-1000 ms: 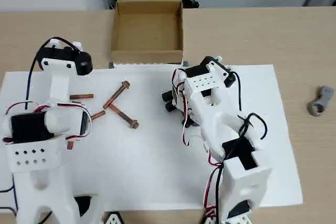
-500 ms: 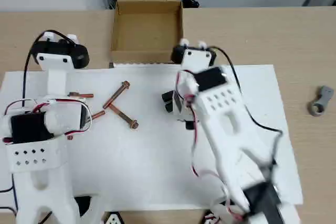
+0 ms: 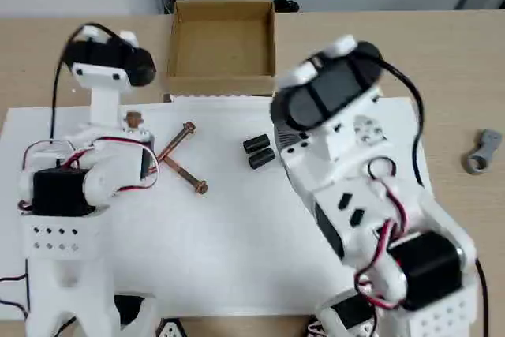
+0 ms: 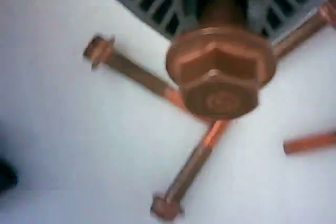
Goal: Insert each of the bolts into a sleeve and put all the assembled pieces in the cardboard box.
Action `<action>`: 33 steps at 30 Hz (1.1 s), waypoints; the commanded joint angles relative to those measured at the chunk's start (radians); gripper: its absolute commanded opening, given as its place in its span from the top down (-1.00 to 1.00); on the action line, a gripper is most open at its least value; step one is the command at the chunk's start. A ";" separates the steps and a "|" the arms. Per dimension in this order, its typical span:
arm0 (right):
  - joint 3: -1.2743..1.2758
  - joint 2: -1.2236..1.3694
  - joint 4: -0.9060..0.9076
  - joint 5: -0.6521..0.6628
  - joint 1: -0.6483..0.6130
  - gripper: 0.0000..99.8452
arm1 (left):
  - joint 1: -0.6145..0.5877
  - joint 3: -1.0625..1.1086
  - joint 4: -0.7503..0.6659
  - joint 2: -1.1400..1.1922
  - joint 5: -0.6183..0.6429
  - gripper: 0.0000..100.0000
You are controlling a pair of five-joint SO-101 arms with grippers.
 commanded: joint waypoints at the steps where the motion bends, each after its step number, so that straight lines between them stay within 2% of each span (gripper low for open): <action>1: 0.095 -0.065 -0.084 -0.112 -0.002 0.99 | 0.002 -0.081 -0.091 -0.028 0.008 0.99; 4: 0.275 -0.136 -0.246 -0.193 -0.002 0.99 | 0.005 -0.116 -0.160 -0.028 0.008 0.99; 10: 0.629 -0.282 -0.593 -0.207 -0.002 0.99 | 0.006 -0.165 -0.265 -0.028 0.028 0.99; 13: 0.756 -0.321 -0.691 -0.210 -0.024 0.99 | 0.006 -0.174 -0.284 -0.028 0.150 0.99; 17: 0.887 -0.355 -0.745 -0.210 -0.145 0.99 | 0.015 -0.176 -0.334 -0.028 0.364 0.99; 19: 0.942 -0.366 -0.786 -0.210 -0.188 0.99 | 0.057 -0.176 -0.367 -0.028 0.408 0.99; 24: 1.026 -0.375 -0.906 -0.206 -0.197 0.99 | 0.238 -0.176 -0.382 -0.028 0.407 0.99; 29: 1.045 -0.375 -0.993 -0.206 -0.196 0.99 | 0.365 -0.176 -0.382 -0.028 0.333 0.99; 33: 1.054 -0.375 -1.020 -0.204 -0.196 0.99 | 0.451 -0.177 -0.382 -0.029 0.330 0.99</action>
